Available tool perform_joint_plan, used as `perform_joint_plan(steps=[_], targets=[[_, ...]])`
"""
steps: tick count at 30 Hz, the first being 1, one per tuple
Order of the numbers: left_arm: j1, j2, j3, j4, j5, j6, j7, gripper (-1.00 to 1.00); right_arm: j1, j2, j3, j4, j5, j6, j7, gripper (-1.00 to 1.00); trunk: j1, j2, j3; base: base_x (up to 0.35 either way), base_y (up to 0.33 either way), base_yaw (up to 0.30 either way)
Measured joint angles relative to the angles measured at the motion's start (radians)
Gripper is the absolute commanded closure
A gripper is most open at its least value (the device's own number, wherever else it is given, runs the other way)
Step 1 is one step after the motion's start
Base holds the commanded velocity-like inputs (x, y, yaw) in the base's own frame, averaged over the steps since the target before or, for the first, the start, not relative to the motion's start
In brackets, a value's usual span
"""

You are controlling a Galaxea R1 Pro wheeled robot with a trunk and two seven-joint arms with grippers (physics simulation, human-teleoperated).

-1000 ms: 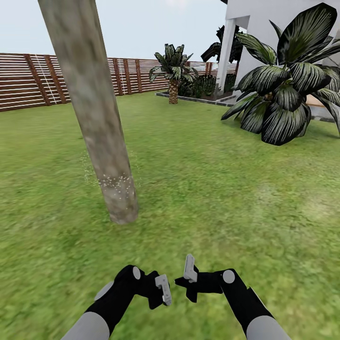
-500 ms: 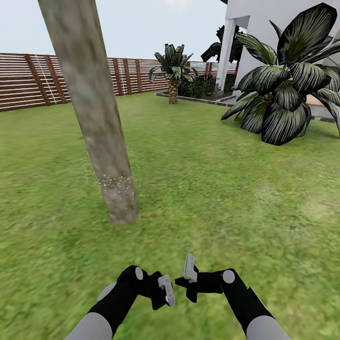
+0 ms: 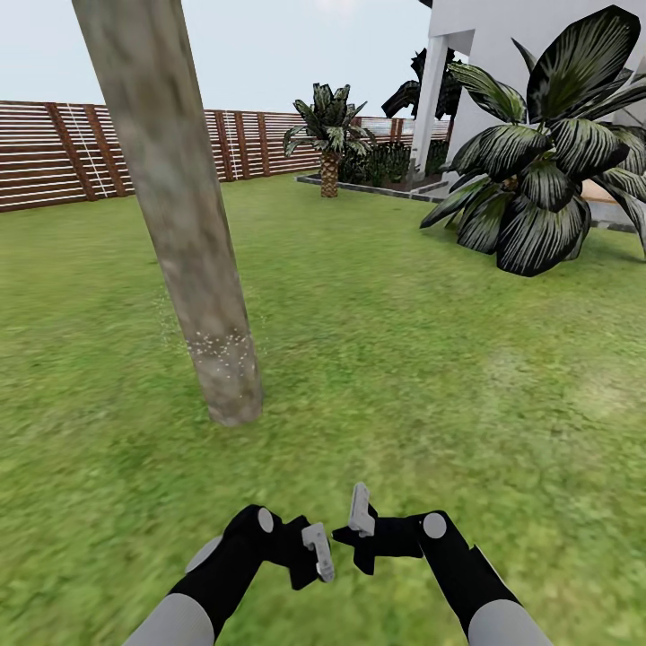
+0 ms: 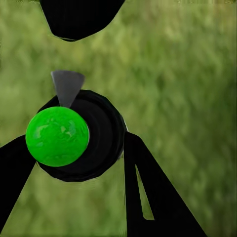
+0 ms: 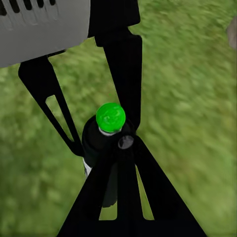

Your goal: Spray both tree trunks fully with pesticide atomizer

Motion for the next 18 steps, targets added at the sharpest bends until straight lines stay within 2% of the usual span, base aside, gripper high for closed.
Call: perform_joint_plan(steps=[2,4,12,18], targets=[[0.000,0.000,0.000,0.002,0.035,-0.003,-0.002,1.00,0.000,0.000,0.000,0.000,0.000,0.000,0.000,1.00,0.000,0.000,0.000,0.000,0.000,0.000],[0.001,0.000,0.000,0.005,0.054,-0.006,-0.003,1.00,0.000,0.000,0.000,0.000,-0.001,0.000,0.000,1.00,0.000,0.000,0.000,0.000,0.000,0.000],[0.003,0.000,0.000,0.011,0.088,-0.009,-0.004,1.00,0.000,0.000,0.000,0.000,-0.001,0.000,0.000,1.00,0.000,0.000,0.000,0.000,0.000,0.000],[0.003,0.000,0.001,0.011,0.097,-0.009,-0.002,1.00,0.000,0.000,0.000,0.000,-0.002,0.000,0.000,1.00,0.000,0.000,0.000,0.000,0.000,0.000]])
